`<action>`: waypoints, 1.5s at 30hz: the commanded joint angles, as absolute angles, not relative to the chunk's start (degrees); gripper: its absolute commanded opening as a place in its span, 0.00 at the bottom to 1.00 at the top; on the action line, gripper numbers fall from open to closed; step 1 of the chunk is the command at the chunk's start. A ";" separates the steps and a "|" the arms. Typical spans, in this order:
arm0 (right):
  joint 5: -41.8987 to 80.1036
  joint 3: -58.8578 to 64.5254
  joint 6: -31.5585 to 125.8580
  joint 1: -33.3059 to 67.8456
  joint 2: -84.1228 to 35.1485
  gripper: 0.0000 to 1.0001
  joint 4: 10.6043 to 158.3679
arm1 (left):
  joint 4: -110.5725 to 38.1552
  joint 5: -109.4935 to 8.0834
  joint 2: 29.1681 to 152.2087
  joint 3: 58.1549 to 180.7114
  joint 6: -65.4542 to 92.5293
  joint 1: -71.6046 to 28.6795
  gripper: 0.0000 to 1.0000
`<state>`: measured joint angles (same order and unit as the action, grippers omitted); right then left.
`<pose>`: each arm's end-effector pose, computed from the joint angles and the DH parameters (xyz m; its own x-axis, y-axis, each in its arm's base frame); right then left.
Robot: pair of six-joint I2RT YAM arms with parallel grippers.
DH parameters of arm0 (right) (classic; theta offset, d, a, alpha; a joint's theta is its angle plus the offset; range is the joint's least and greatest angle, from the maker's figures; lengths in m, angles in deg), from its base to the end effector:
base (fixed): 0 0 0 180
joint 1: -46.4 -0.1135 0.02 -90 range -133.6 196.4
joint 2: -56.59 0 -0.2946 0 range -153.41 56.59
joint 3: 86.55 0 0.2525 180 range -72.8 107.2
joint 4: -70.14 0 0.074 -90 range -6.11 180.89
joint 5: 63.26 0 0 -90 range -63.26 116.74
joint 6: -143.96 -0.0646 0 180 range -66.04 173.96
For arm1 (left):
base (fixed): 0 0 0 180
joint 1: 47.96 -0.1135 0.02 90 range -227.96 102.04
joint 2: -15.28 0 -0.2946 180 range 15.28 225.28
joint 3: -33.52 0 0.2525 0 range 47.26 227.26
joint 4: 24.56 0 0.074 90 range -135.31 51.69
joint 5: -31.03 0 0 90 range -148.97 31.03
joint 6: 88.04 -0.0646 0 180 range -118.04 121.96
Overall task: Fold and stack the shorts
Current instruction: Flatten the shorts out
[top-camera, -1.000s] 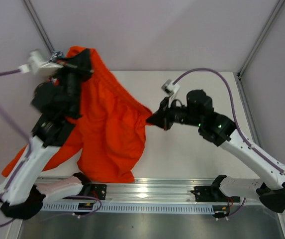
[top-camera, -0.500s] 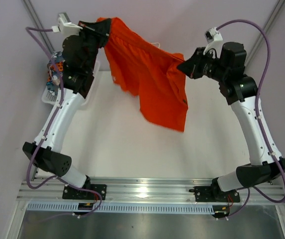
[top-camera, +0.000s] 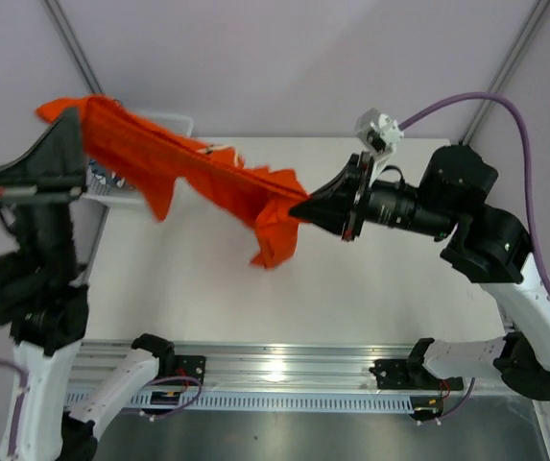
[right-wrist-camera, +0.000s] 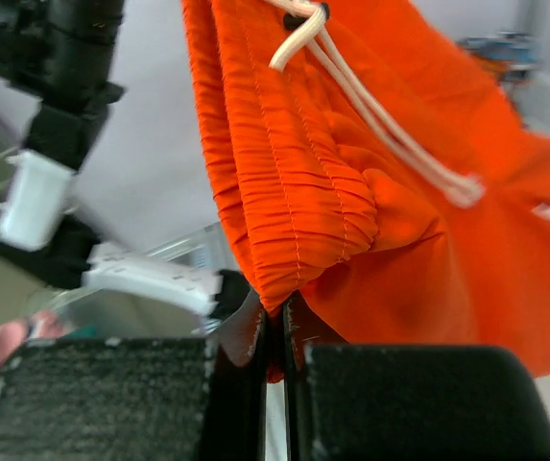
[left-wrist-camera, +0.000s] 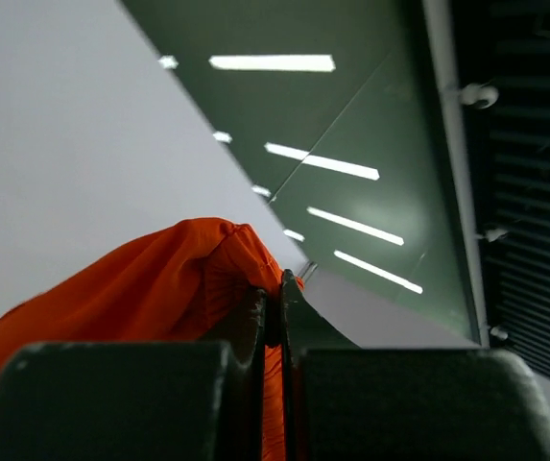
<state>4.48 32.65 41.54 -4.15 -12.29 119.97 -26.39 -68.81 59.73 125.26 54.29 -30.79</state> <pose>0.1138 0.1768 0.5838 -0.2002 0.0700 -0.9773 -0.9341 0.2872 0.2119 0.0773 -0.0123 0.6035 0.2766 -0.9017 -0.3322 0.6468 0.4304 -0.6296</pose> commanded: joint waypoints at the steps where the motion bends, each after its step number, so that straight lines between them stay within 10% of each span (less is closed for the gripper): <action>1: 12.66 34.16 41.48 -14.22 -12.74 0.00 120.80 | -24.94 -74.96 55.54 126.00 47.15 -31.70 0.00; 9: 19.18 31.63 38.77 -18.39 -15.22 0.00 120.10 | -28.56 -72.08 68.07 134.18 47.48 -31.70 0.00; 22: 2.14 -21.36 21.98 27.13 5.61 0.00 109.91 | -3.78 -65.73 101.73 117.83 55.31 -23.11 0.00; 27: -1.29 -34.37 19.78 45.40 4.74 0.00 107.80 | -3.66 -58.55 135.46 142.05 57.49 -18.79 0.01; 32: 10.12 -35.27 19.69 57.55 7.02 0.01 107.80 | -22.37 -50.87 163.09 194.80 56.72 -16.24 0.41; 33: 13.26 -35.27 19.43 59.12 7.55 0.06 107.80 | -22.14 -52.01 163.81 196.14 55.76 -15.97 0.96; 34: 14.43 -34.66 19.25 59.49 7.99 0.49 108.15 | -21.18 -53.15 162.25 191.28 54.88 -15.97 0.99; 36: 17.06 -33.34 19.86 59.58 7.29 0.89 109.55 | -17.58 -55.71 153.77 184.93 50.58 -15.97 0.99; 45: 20.66 -27.11 23.55 58.09 7.10 0.93 114.90 | -25.81 -54.75 127.01 154.59 39.67 -18.78 0.99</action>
